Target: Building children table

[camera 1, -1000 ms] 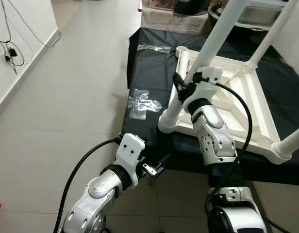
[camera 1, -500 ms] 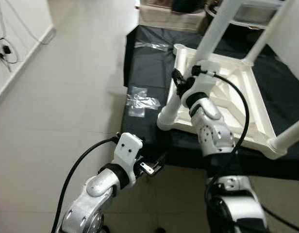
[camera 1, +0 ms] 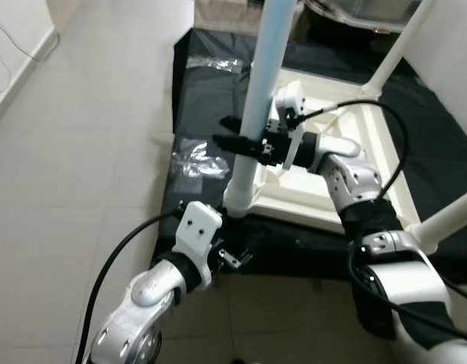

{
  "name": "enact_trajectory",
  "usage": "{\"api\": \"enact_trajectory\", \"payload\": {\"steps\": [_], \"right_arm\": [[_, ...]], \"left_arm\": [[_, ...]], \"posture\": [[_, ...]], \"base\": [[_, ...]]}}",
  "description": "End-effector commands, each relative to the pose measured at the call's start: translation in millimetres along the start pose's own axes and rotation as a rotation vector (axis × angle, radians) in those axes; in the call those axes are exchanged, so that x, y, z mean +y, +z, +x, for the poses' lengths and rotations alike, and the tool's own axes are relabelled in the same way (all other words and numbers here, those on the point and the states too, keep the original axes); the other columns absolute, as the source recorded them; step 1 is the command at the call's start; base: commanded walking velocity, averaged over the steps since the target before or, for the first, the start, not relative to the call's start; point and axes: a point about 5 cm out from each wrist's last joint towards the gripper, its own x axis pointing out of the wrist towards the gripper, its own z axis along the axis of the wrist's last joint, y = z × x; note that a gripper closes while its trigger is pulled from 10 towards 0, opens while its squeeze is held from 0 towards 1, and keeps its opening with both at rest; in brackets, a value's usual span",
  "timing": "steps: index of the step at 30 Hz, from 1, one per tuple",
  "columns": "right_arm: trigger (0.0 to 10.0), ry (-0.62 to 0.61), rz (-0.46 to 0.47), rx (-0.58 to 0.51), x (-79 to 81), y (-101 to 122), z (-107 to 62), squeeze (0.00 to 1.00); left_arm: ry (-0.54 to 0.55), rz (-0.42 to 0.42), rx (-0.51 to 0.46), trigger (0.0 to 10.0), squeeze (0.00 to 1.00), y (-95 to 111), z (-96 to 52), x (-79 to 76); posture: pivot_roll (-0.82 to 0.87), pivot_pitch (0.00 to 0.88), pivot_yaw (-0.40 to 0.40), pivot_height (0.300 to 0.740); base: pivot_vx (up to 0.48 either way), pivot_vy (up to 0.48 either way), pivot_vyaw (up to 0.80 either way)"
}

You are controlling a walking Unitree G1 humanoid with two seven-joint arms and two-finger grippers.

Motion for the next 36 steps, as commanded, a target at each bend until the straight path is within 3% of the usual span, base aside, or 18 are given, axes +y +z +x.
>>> {"api": "enact_trajectory", "payload": {"steps": [1,8,19,29,36], "right_arm": [[10.0,0.021,0.275,0.220,18.5,-83.5,-5.9,0.00],[10.0,0.215,0.238,0.132,16.6,-61.8,-3.8,0.00],[10.0,0.299,0.200,0.022,15.9,-44.3,-3.3,0.00],[10.0,0.358,0.098,0.045,18.3,-30.9,-1.3,0.00],[10.0,0.361,0.103,0.097,16.4,-30.5,0.9,0.00]], "left_arm": [[-0.016,-0.018,0.026,10.0,0.00,-4.5,-3.3,-5.0],[-0.033,-0.027,0.026,10.0,0.00,-2.7,-6.4,-16.9],[-0.067,-0.054,0.055,10.0,0.00,-0.7,-19.2,-24.7],[-0.076,-0.059,0.067,10.0,0.00,6.7,-26.2,-21.9],[-0.090,-0.071,0.065,10.0,0.00,13.8,-29.6,-25.6]], "posture": [[0.17,0.280,-0.175,0.740],[0.18,0.284,-0.190,0.740],[0.19,0.328,-0.180,0.740],[0.18,0.414,-0.158,0.740],[0.17,0.426,-0.150,0.740]], "base": [[0.000,0.000,0.00],[0.000,0.000,0.00],[0.000,0.000,0.00],[0.000,0.000,0.00],[0.000,0.000,0.00]]}}
